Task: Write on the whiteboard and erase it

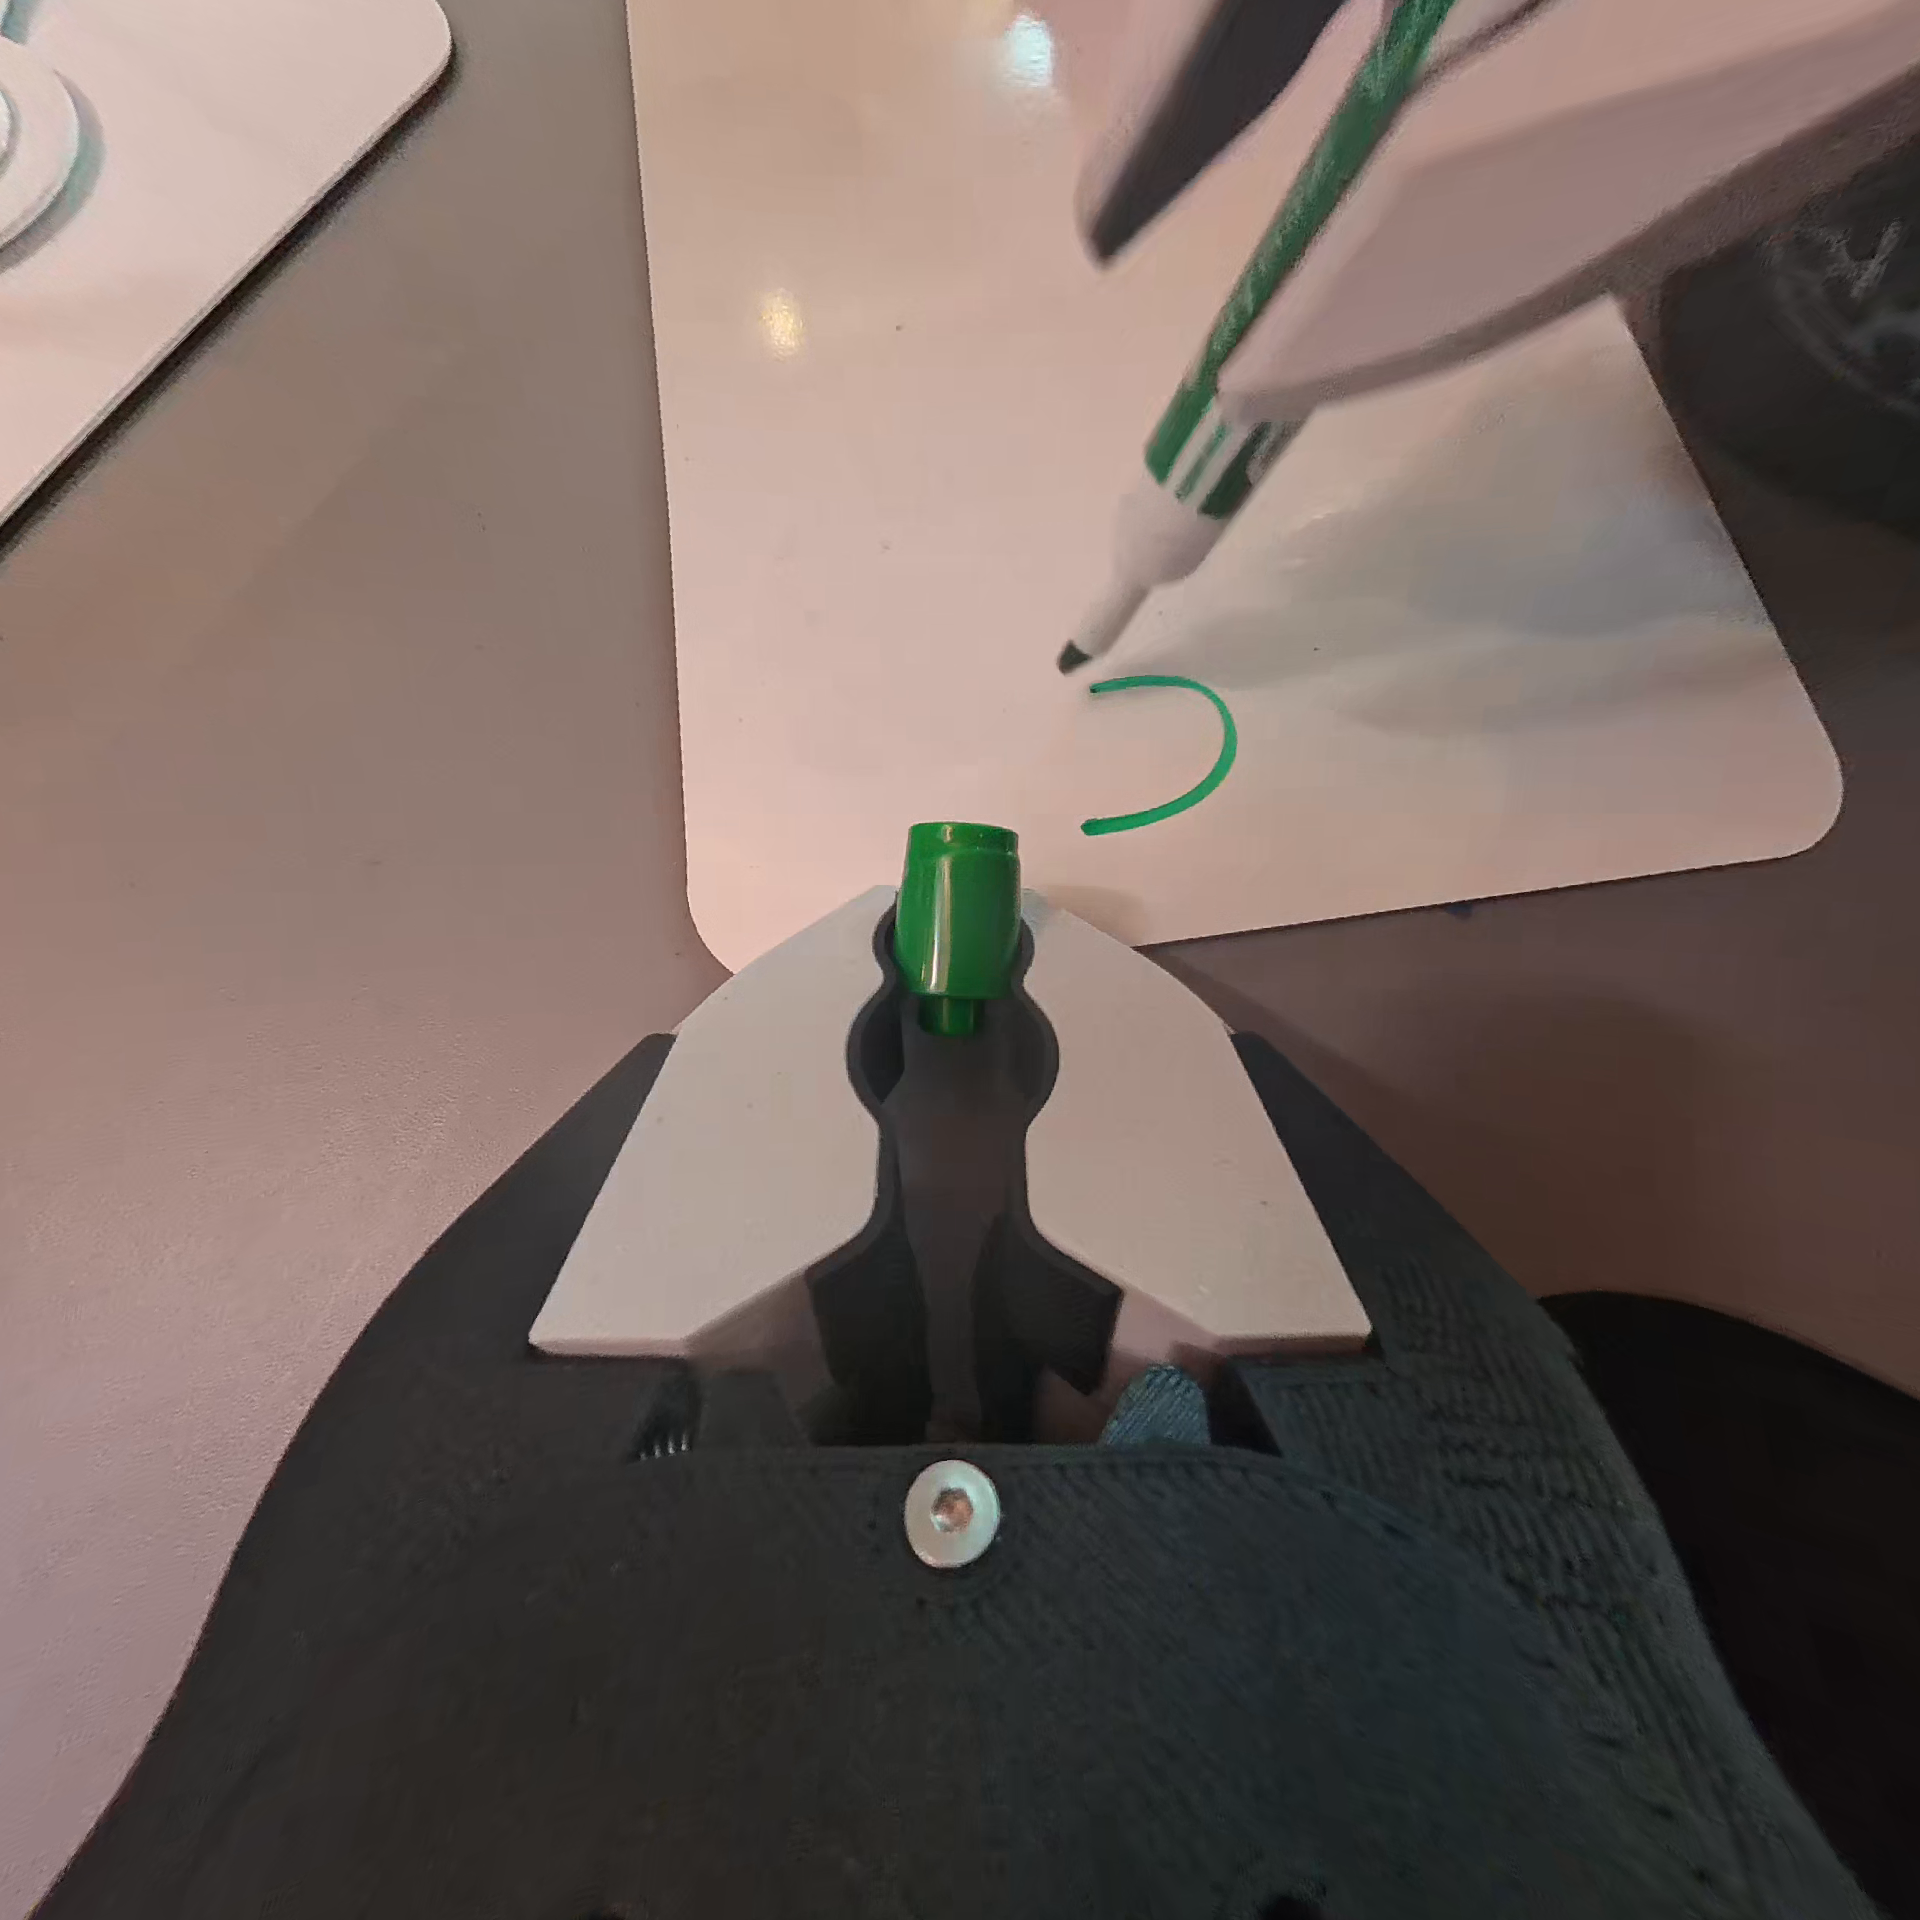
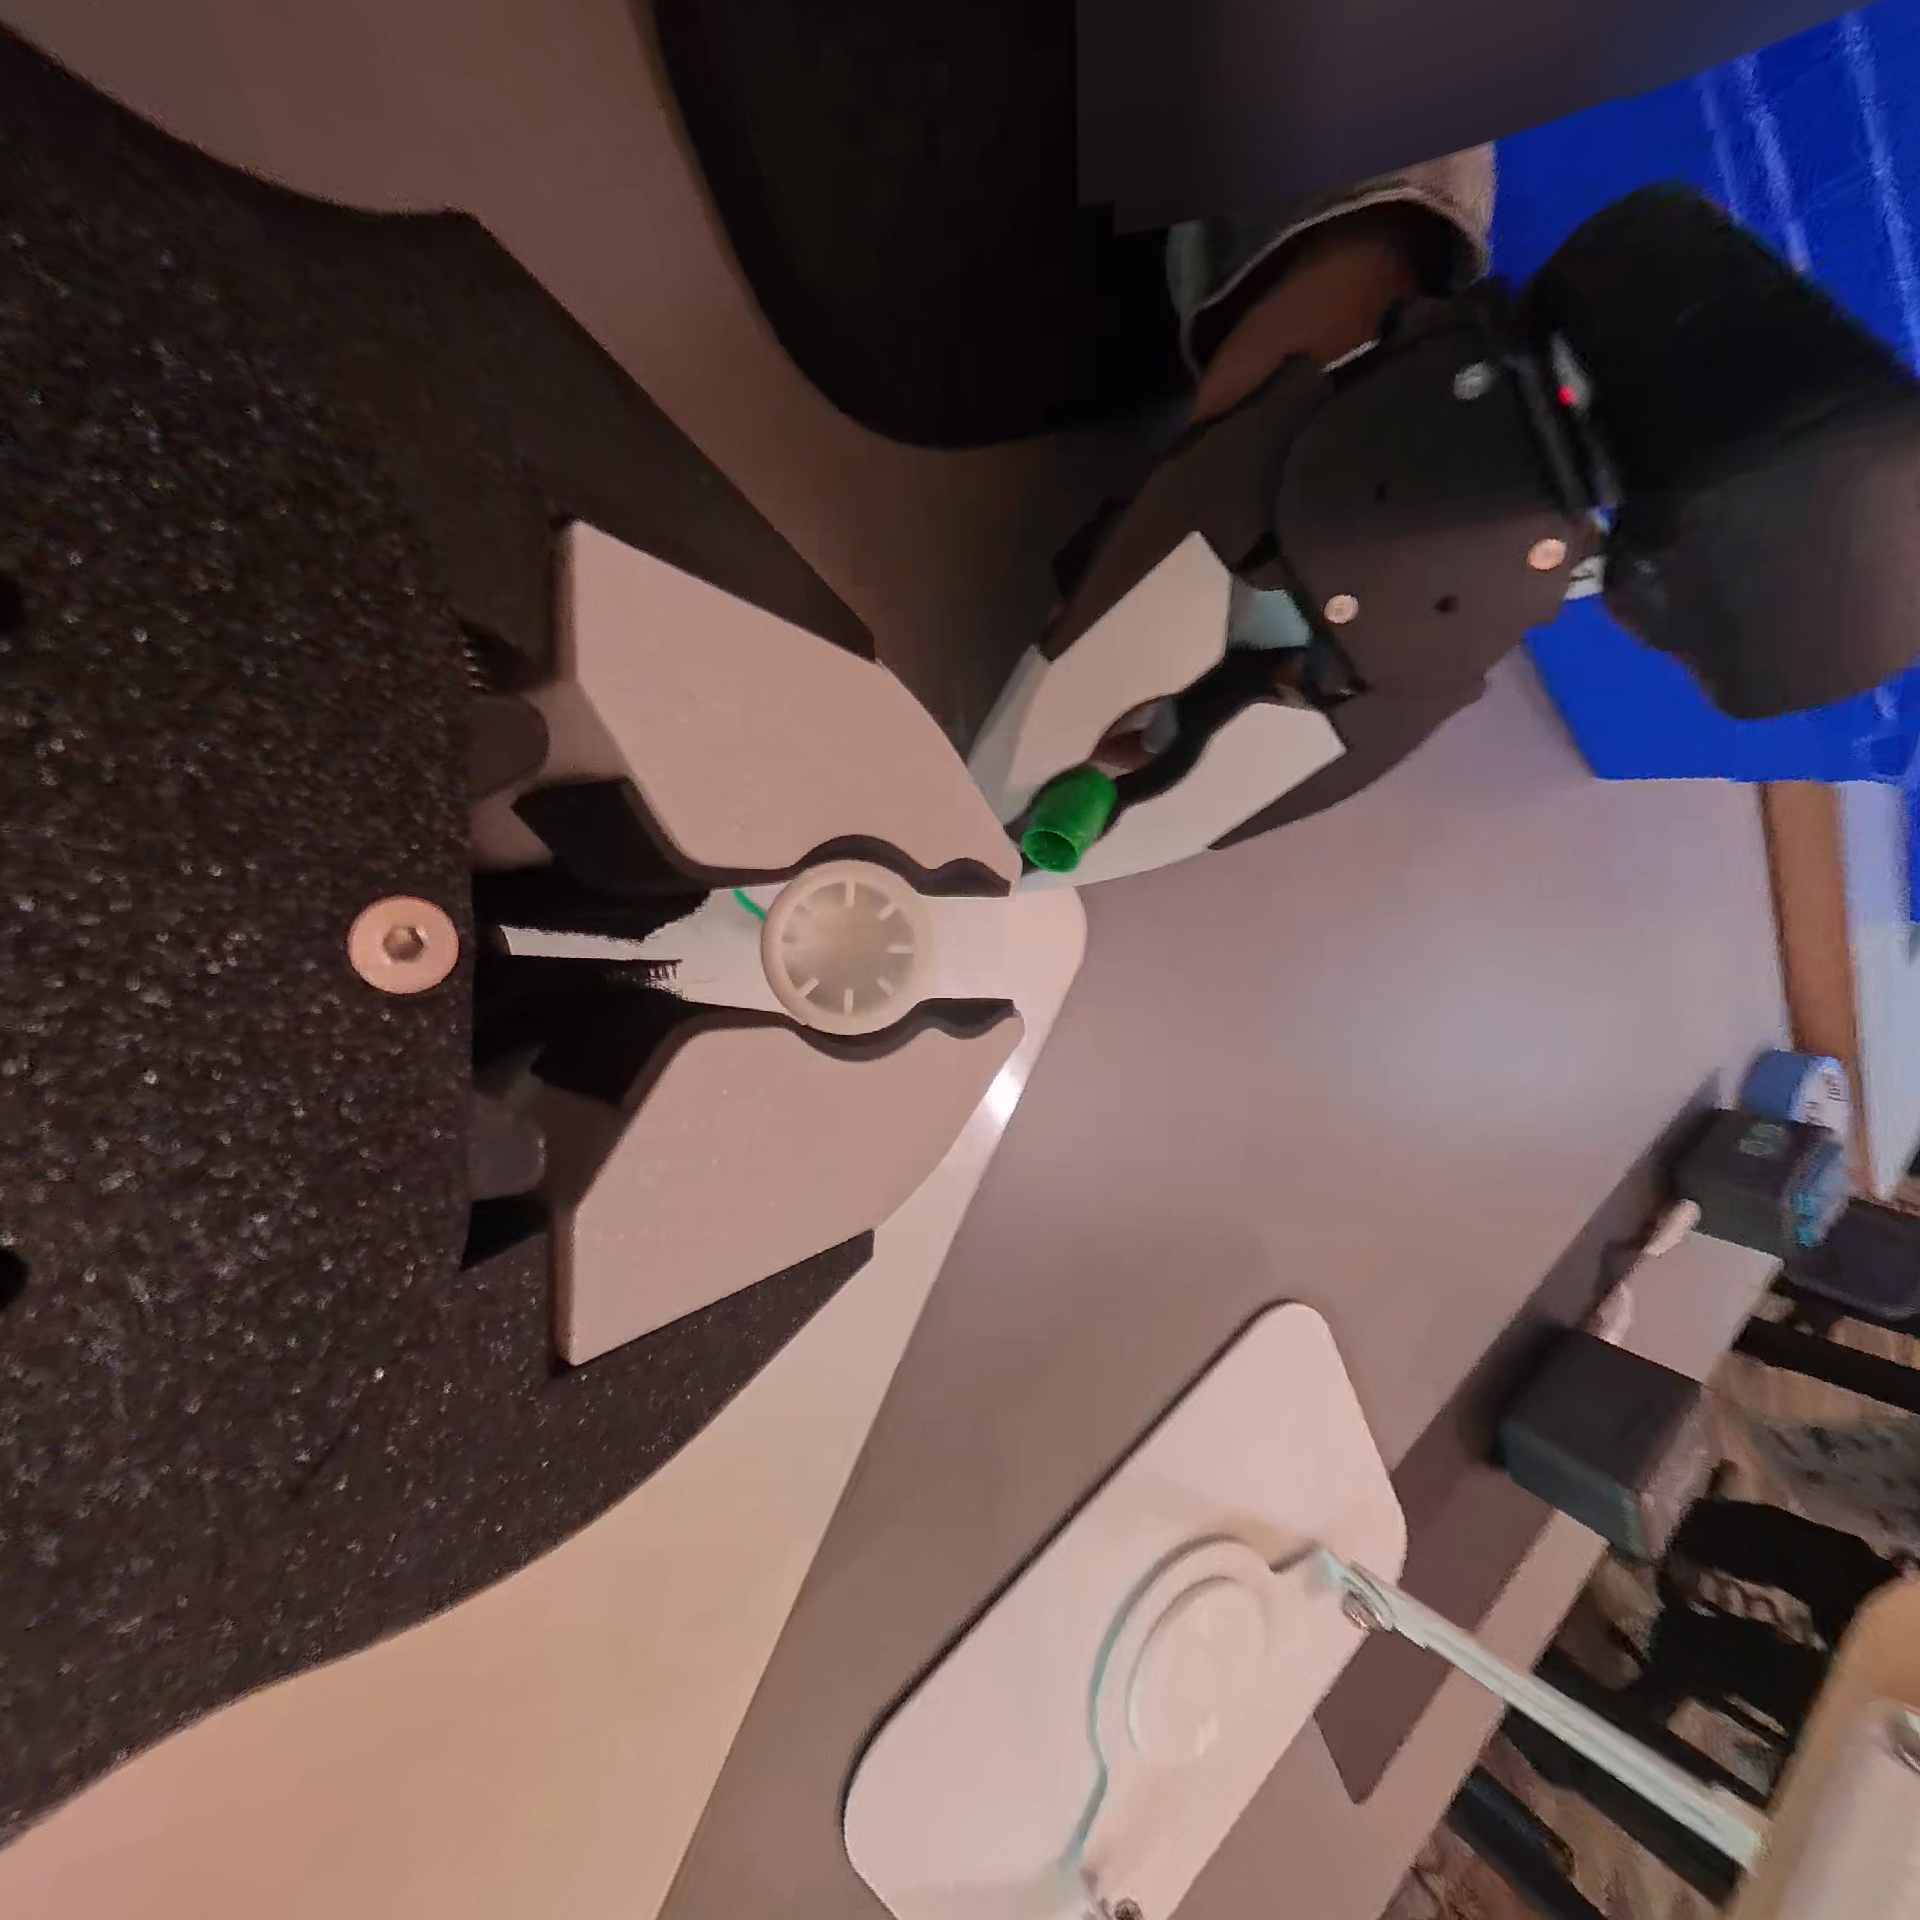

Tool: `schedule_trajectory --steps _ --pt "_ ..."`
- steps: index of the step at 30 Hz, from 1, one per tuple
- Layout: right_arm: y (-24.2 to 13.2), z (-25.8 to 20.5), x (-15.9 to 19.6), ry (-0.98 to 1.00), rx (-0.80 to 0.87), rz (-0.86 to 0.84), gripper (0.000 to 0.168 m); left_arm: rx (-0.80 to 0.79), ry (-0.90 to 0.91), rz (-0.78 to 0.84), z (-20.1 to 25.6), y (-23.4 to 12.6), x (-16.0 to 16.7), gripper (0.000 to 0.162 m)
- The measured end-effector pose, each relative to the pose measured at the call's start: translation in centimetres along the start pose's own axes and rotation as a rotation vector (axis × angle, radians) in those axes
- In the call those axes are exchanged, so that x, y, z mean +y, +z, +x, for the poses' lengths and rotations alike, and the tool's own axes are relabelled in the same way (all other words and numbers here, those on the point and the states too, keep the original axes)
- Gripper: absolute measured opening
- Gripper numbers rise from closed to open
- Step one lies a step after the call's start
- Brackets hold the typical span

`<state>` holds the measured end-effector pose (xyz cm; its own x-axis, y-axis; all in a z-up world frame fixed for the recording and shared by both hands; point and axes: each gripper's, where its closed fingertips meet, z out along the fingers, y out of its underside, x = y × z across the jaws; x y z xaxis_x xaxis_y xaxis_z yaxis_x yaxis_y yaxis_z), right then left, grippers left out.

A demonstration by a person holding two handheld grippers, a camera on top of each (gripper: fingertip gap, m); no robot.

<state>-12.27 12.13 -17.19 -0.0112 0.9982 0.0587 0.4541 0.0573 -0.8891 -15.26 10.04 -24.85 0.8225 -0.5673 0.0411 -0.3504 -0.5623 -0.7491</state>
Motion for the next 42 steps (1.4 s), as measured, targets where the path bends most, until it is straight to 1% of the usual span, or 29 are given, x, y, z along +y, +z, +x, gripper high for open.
schedule_trajectory --steps 3,7,13,16,23,26,31,37,42 --pt "0.1 0.7 0.1 -0.007 0.016 -0.008 0.019 0.001 0.000 0.000 0.0 0.0 0.0 0.016" --pt "0.0 0.9 1.3 0.012 0.026 -0.039 0.019 0.002 -0.001 -0.001 0.0 0.0 0.0 0.016" --pt "-2.4 0.7 2.7 0.046 0.061 -0.090 0.019 0.004 -0.003 -0.001 0.0 0.0 0.0 0.016" --pt "-2.4 1.1 2.6 0.043 0.077 -0.079 0.019 0.007 0.001 -0.001 0.1 0.0 0.0 0.016" --pt "-0.8 3.7 1.9 0.023 0.116 -0.049 0.019 0.010 0.008 -0.001 0.2 0.0 0.0 0.016" --pt "-1.1 4.4 1.4 0.038 0.128 -0.019 0.019 0.012 0.009 -0.001 0.2 0.0 0.0 0.016" --pt "-1.2 4.7 2.2 0.058 0.132 -0.039 0.019 0.013 0.009 -0.001 0.2 0.0 0.0 0.017" --pt "-3.6 4.3 3.6 0.085 0.153 -0.097 0.019 0.016 0.010 -0.002 0.3 0.0 0.1 0.016" --pt "-2.5 5.7 3.0 0.067 0.174 -0.062 0.019 0.020 0.012 -0.001 0.4 0.0 0.1 0.016"
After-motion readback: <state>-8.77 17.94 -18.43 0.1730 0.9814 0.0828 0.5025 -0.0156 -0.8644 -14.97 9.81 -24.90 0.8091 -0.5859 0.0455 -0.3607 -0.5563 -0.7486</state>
